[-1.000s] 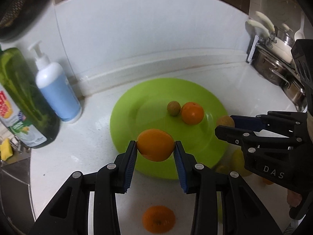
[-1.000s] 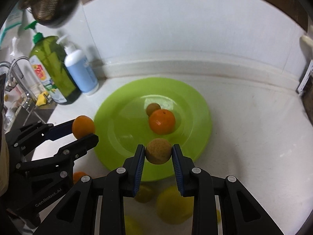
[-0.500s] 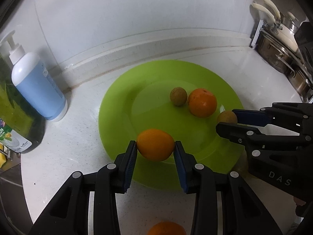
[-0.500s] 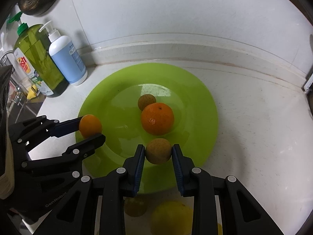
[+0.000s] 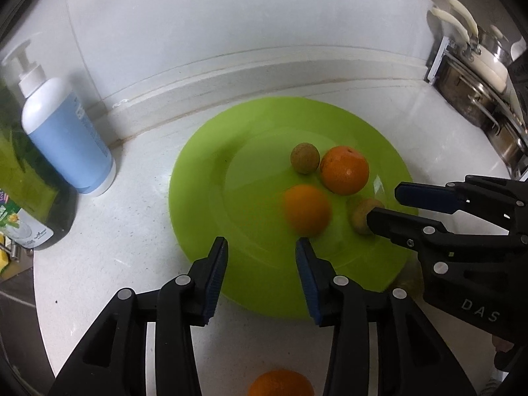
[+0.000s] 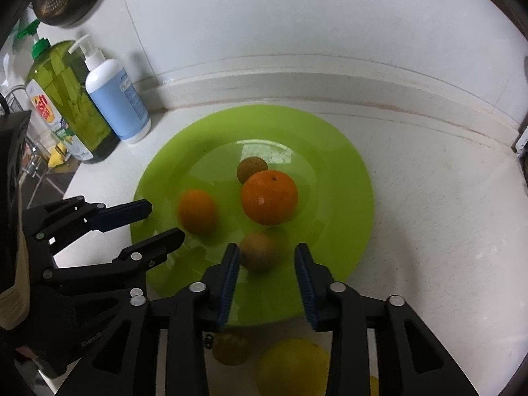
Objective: Organize fruits
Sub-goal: 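Open the left gripper over the plate while the right gripper releases the brown fruit, then move both open grippers back toward the remaining fruits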
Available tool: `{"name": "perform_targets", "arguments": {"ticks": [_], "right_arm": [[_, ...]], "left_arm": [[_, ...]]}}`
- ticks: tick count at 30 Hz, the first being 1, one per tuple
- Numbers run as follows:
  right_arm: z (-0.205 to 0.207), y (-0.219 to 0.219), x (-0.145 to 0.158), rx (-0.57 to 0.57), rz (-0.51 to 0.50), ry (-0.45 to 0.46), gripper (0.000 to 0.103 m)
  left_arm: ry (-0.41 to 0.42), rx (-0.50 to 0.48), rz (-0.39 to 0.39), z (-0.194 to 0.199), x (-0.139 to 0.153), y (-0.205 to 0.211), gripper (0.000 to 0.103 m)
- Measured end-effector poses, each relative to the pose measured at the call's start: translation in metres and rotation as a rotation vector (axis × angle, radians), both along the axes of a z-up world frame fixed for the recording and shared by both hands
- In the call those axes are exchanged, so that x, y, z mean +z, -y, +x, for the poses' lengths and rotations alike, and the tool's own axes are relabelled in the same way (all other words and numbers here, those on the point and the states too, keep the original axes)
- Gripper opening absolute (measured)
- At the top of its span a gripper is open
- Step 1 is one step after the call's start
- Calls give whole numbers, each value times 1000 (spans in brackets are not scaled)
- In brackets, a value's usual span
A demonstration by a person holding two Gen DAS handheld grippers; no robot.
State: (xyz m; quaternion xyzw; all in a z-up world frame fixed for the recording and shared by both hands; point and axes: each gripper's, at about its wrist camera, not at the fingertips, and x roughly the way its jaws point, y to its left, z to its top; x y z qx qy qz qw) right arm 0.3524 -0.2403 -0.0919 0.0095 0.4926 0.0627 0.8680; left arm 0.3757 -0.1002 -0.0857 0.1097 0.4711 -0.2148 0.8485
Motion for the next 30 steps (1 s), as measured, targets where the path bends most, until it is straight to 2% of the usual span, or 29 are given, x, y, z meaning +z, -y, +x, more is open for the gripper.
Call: {"name": "perform_targets", "arguments": {"ticks": [8,16,19,24,27,30], "right_arm": [[-21,0,17,-12,18,62,37],[-53,-4,47,-23,8,158,38],[-64,-6,56,-27,4,183,43],[-83,-10,67,-35,-2,219,43],[-91,-15,71,-40,-8,236,51],[-102,-19,75,-41,-10,247,53]], "left_arm": [[69,28,-33,-20,26,-14,50],[146,43,-66,-50,57,-27,56],[168,47,-80,-63,66,-32,57],[199,50,-92,-80,77,-41,61],[211,56,-99,-88,82,-45,63],[225,60,-98,-96,85,-50,65]]}}
